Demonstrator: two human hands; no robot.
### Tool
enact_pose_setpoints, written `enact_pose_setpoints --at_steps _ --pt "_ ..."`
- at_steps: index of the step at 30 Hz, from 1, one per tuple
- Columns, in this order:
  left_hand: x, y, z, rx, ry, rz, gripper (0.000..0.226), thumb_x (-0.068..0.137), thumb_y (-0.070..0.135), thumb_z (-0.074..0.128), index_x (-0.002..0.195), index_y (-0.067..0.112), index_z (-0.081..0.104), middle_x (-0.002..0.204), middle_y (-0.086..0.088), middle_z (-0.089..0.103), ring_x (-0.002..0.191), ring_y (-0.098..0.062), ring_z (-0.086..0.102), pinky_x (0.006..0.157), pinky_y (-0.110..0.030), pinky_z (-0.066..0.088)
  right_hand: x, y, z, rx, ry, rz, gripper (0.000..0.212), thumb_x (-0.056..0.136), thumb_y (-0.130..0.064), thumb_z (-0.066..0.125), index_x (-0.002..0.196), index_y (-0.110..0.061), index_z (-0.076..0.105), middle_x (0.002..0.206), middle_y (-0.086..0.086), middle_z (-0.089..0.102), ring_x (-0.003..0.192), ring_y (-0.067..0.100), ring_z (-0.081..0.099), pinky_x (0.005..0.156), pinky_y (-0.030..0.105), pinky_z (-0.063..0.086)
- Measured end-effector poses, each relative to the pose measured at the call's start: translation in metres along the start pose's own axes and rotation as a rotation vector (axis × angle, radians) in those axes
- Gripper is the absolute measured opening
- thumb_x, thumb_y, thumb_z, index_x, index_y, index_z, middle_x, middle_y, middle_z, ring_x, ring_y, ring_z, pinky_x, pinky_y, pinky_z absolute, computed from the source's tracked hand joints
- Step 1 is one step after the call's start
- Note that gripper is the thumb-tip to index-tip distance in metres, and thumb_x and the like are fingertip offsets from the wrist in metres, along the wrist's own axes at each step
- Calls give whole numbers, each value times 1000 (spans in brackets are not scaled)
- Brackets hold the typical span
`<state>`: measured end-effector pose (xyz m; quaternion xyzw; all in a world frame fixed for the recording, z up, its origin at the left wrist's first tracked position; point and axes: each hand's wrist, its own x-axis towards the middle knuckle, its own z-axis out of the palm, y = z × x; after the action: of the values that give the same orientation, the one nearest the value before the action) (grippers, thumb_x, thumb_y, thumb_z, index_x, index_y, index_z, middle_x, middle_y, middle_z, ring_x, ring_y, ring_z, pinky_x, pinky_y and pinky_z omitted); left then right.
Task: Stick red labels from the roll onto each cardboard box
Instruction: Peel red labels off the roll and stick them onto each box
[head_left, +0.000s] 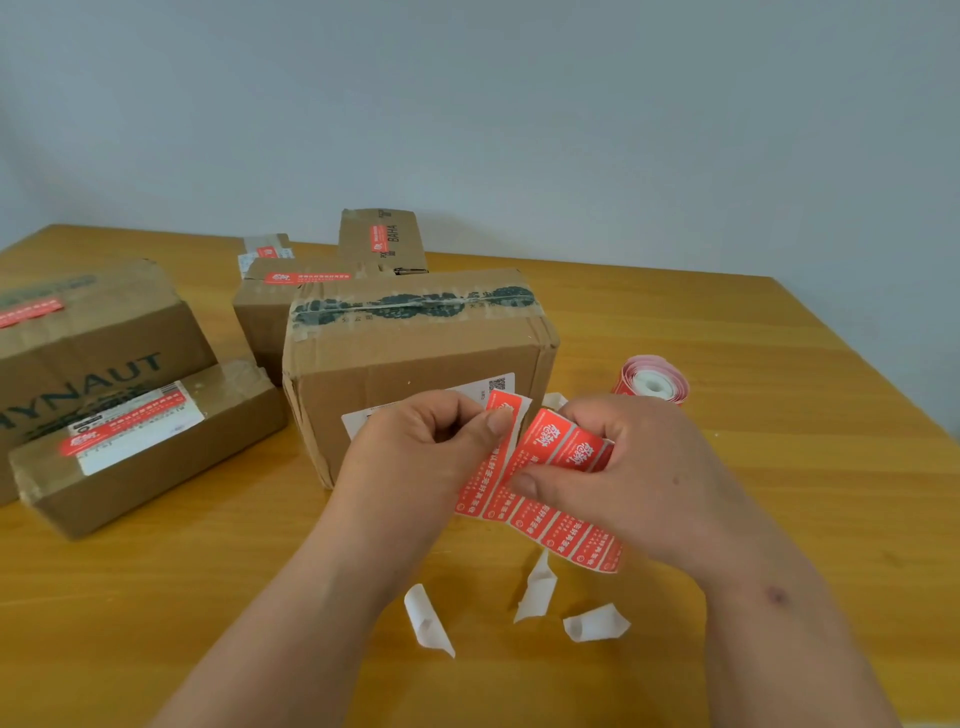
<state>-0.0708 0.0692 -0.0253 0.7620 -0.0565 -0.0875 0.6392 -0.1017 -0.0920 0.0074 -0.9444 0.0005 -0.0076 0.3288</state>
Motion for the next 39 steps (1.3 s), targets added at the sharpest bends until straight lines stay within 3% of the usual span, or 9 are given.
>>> enact_pose_setpoints --at_steps 4,8,13,15,18,23,28,34,39 --pt "-2 2 3 31 10 72 32 71 54 57 80 27 71 75 14 72 71 -2 69 57 -14 49 6 1 -1 58 -109 69 24 68 -46 80 74 -28 66 74 -11 70 66 1 68 60 19 53" --pt "-3 3 4 -4 2 104 29 73 50 60 76 24 72 70 12 72 66 -1 67 53 -10 46 7 1 -1 103 -138 85 25 73 -39 79 68 -19 66 70 -7 71 61 8 69 58 24 56" --pt "-2 3 -2 -2 -113 86 15 83 36 68 78 23 74 72 3 73 64 -6 67 59 -18 50 6 3 0 40 -61 10 30 75 -36 78 57 -20 60 65 -5 67 56 11 65 48 21 48" --pt "0 0 -3 -7 -103 70 12 84 30 69 79 21 74 73 2 74 66 -9 70 60 -21 51 7 3 2 -13 -35 -58 31 76 -37 76 58 -18 60 64 -2 64 58 11 64 51 24 50" --pt "2 -2 -2 -78 -76 15 17 79 35 68 79 19 73 76 -1 75 71 -15 73 65 -28 55 8 3 4 -123 18 -151 36 78 -40 71 56 -16 57 60 -5 59 69 9 58 72 12 38" --pt "4 -3 2 -164 -41 -56 13 83 25 68 82 13 73 77 -4 76 73 -19 74 70 -34 59 7 2 6 -206 83 -204 39 81 -42 69 50 -29 48 57 -13 53 83 -4 52 95 20 28" --pt "7 -5 1 -183 5 -53 11 83 25 69 83 15 73 79 -3 76 75 -19 74 72 -37 59 5 0 4 -185 105 -224 34 80 -43 69 56 -23 56 59 -10 54 89 0 50 78 12 28" --pt "9 -6 0 -210 56 -39 11 86 24 66 88 14 71 80 -3 76 73 -18 74 62 -26 58 1 0 -1 -105 56 -200 31 77 -44 70 64 -16 63 66 -2 57 81 5 53 65 11 32" --pt "10 -6 -1 -213 96 -12 10 86 23 65 85 15 71 78 -3 76 73 -19 74 64 -29 60 1 3 -3 -26 43 -148 27 73 -49 71 58 -31 57 78 -21 60 75 -1 58 56 14 39"
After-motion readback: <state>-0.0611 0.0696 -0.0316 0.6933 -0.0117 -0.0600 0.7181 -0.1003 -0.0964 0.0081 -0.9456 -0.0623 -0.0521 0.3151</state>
